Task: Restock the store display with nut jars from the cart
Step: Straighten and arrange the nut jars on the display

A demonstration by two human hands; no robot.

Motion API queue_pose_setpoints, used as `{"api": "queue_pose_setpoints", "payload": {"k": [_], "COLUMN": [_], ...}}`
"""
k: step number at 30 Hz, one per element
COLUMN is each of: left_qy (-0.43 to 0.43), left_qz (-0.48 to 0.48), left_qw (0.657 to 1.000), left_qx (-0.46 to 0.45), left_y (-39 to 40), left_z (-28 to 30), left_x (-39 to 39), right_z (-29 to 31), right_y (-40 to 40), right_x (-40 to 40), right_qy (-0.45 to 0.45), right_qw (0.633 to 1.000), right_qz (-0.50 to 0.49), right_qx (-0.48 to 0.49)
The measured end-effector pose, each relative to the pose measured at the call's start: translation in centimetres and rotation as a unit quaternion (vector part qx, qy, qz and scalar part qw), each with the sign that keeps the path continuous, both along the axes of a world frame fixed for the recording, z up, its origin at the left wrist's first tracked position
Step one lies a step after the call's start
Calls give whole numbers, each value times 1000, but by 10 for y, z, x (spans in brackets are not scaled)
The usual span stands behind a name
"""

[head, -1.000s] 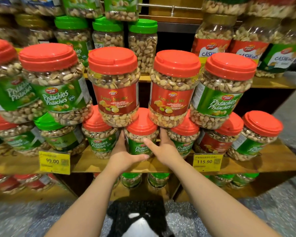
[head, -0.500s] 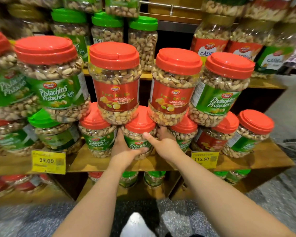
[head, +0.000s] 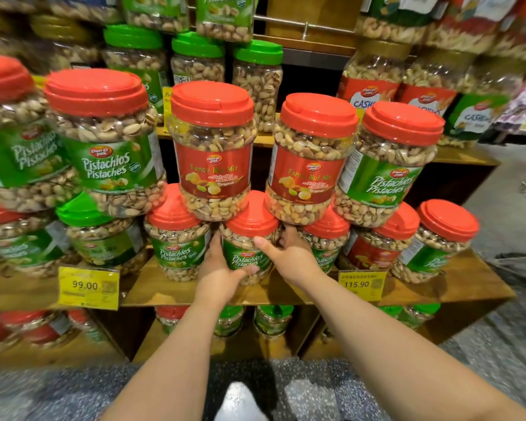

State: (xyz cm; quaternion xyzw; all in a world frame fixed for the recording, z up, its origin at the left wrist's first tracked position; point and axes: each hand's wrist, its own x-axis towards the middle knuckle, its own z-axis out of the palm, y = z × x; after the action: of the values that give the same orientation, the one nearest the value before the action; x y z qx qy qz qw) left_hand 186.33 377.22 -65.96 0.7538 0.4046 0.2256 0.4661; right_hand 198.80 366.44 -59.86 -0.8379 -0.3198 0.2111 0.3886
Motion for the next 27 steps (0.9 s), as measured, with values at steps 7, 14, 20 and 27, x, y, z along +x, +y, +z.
{"api": "queue_pose_setpoints", "payload": {"k": [7,14,20,27], "left_qy": [37,51,20,-74], "left_qz": [-29,15,59,59], "left_qw": [999,999,998,994], "left_qx": [9,6,27,60], "left_y": [-12,3,12,22], "left_z": [16,33,57,108], "left_x": [-23,-88,-125,-116], "right_z": [2,-11,13,57], "right_y": [-5,-46,-42,-13], "right_x": [-6,-62,-84,-95], "right_qy": [30,85,13,-19], "right_qw": [999,990,995,984], "right_qz": [4,-38,-5,-4], "right_qx": [43,104,104,177]}}
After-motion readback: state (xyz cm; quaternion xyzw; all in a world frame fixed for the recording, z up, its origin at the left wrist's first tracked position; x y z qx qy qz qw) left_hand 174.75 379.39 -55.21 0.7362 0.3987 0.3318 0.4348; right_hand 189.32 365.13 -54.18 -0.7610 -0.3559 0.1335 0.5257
